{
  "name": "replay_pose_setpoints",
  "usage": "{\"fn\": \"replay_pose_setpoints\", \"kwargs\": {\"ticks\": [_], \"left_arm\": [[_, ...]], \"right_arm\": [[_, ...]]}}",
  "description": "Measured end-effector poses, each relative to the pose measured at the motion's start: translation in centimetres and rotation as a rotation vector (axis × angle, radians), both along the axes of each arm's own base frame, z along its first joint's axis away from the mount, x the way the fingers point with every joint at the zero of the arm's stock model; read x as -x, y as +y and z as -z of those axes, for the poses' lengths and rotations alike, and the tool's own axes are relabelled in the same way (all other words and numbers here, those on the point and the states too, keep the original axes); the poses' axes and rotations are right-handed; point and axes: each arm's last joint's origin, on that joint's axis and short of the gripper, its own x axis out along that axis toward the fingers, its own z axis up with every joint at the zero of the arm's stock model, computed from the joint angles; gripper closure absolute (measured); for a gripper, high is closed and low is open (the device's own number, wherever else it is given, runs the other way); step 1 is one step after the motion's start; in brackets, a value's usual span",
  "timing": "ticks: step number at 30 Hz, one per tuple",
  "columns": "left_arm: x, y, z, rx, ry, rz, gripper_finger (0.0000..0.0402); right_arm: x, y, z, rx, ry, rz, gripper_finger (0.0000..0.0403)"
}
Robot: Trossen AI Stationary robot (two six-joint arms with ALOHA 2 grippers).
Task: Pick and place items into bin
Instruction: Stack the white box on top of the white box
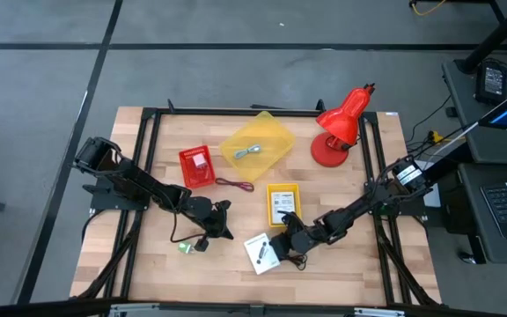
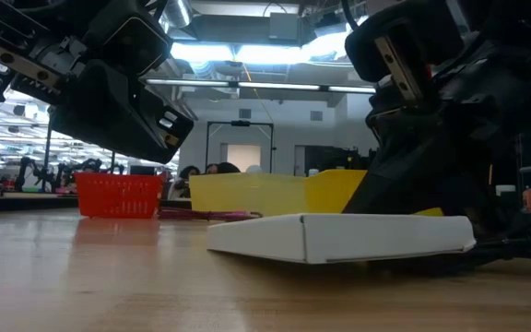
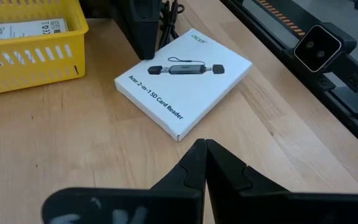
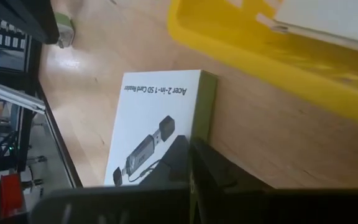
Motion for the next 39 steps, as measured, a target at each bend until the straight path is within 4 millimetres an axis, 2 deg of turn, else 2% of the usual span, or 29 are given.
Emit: {"fn": "replay_pose_setpoints", "kwargs": {"ticks": [19,23,28,34,39], "left_arm": [[0.1,-0.1,-0.4,0.011,-0.013,0.030,0.0398],[0.3,-0.7,-0.6,0.089,0.009,0.124,0.0400],[0.6,-1.4,-0.4,0.076,0.013,0.127,0.0399],[-1.4,-2.8,-0.3,0.041,0.003,0.130,0.0400],[-3.2,-3.9,0.6,-0.037,0.125,0.130,0.0400]], "right_arm": [[0.6,1.3,-0.8,0.066,-0.063,-0.034,0.0402],[0.6,1.3,-0.8,0.066,-0.062,-0.035,0.0402],[0.6,1.3,-0.8,0.075,-0.066,-0.025,0.0403],[0.6,1.3,-0.8,0.076,-0.064,-0.021,0.0403],[0.6,1.3,-0.8,0.076,-0.065,-0.020,0.0403]]}}
